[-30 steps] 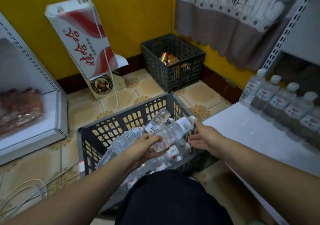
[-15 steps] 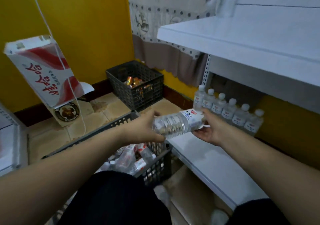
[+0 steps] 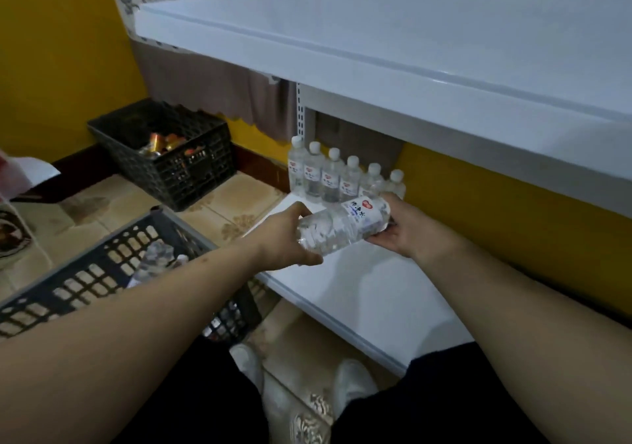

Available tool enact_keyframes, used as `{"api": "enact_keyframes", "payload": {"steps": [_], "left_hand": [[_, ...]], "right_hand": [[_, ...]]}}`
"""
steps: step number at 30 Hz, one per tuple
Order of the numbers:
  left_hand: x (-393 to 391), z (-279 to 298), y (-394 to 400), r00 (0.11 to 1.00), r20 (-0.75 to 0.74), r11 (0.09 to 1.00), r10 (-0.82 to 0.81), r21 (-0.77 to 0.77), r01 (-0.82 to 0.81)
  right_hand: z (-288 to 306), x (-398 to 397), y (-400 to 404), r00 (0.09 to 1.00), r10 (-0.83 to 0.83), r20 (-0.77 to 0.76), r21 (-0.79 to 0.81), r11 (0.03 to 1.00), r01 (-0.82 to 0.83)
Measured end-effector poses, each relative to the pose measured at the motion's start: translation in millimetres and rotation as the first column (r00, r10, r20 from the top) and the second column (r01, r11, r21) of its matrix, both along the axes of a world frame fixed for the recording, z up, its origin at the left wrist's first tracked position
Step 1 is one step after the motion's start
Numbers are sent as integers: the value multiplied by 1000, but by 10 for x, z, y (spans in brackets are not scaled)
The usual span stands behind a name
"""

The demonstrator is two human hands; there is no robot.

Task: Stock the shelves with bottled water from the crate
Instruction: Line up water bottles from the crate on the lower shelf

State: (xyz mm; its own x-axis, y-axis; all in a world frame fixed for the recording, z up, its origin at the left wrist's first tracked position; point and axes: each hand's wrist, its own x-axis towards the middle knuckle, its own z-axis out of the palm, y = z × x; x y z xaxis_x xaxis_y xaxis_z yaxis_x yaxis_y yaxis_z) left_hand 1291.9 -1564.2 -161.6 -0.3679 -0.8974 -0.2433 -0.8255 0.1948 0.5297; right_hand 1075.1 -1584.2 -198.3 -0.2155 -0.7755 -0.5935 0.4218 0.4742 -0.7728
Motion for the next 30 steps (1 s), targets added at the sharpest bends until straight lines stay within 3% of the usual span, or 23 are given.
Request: {"api": "enact_keyframes", "payload": {"steps": [2, 4, 7, 9, 13, 16, 21, 23, 25, 30], "left_hand": [[-240, -49, -38, 1000, -18, 998, 0, 60, 1], [-485, -143, -99, 986, -135, 967, 99, 249, -63], [-820, -183, -156, 879, -300, 758, 371, 644, -101], [-973, -226, -177, 789, -348, 667, 506, 738, -102], [-1219, -570, -235, 742, -333, 624, 582, 768, -144], [-1305, -774, -248, 786, -312, 625, 534, 771, -119], [-1387, -1047, -257, 652, -342, 515, 677, 853, -88], [-1385, -1126, -277, 594, -315, 446, 740, 892, -82], [-1410, -1161, -386, 572, -347, 461, 744, 885, -63], [-1534, -1165, -670, 666, -425, 611, 613, 790, -58]], "right_hand": [[-12, -209, 15, 998, -20, -62, -12, 1000, 19], [-14, -406, 26, 989, -78, -125, -31, 997, 75], [-51, -635, 1, 952, -169, -255, -53, 986, 161], [-111, -741, -27, 910, -200, -363, -47, 979, 197], [-261, -908, -66, 819, -218, -531, -39, 972, 233], [-380, -978, -143, 798, -227, -559, -72, 971, 226], [-524, -942, -222, 836, -160, -525, -85, 987, 136], [-573, -938, -296, 806, -190, -560, -104, 982, 159], [-586, -918, -405, 750, -212, -627, -114, 977, 181], [-608, -912, -685, 622, -185, -761, -158, 983, 98]]}}
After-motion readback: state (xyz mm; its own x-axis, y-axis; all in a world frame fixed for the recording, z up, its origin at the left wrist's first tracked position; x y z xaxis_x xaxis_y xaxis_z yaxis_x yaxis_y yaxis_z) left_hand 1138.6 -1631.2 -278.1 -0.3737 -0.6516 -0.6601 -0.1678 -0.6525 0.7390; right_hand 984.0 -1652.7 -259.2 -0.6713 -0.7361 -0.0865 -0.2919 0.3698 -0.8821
